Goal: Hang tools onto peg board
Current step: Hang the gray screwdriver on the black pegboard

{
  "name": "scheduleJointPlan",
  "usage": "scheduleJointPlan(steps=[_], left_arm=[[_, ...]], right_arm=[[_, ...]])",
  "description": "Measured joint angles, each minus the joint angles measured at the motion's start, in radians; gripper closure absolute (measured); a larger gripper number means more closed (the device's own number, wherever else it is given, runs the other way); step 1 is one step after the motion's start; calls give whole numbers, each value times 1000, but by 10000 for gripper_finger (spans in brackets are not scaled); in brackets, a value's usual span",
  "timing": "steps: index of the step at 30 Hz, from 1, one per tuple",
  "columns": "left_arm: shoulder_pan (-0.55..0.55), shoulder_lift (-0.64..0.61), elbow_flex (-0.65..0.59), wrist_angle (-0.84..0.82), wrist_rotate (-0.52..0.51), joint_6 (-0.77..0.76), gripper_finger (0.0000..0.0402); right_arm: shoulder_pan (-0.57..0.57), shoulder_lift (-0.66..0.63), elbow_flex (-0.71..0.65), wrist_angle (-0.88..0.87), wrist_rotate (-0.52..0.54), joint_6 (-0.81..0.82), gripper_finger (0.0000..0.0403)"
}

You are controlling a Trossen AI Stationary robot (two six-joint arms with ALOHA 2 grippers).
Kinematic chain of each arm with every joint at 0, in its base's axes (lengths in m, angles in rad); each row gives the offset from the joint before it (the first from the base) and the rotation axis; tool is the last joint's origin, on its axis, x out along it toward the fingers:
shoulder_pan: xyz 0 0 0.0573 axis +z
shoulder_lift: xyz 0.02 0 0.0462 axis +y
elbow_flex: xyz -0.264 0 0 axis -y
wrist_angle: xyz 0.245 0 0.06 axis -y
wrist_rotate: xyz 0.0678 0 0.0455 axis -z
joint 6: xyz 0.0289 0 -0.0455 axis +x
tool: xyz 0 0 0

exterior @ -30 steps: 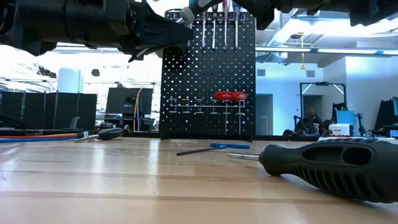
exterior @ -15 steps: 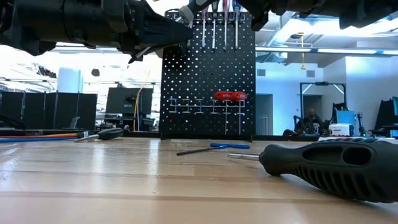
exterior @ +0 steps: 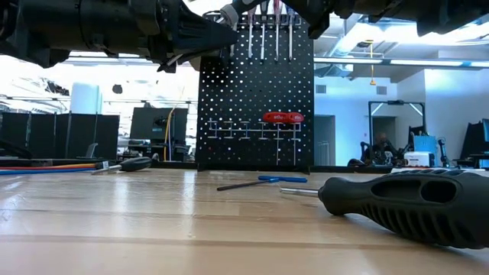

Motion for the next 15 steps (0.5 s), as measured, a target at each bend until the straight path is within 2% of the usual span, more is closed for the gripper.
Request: scheduleJointPlan(steps=[11,15], left_arm=[[0,0,0,15,-5,-4,398],[-1,-1,0,15,-7,-2,398]], right_arm=[[0,120,118,-29,-2,-56,188],[0,120,120,-32,-2,-55,225]])
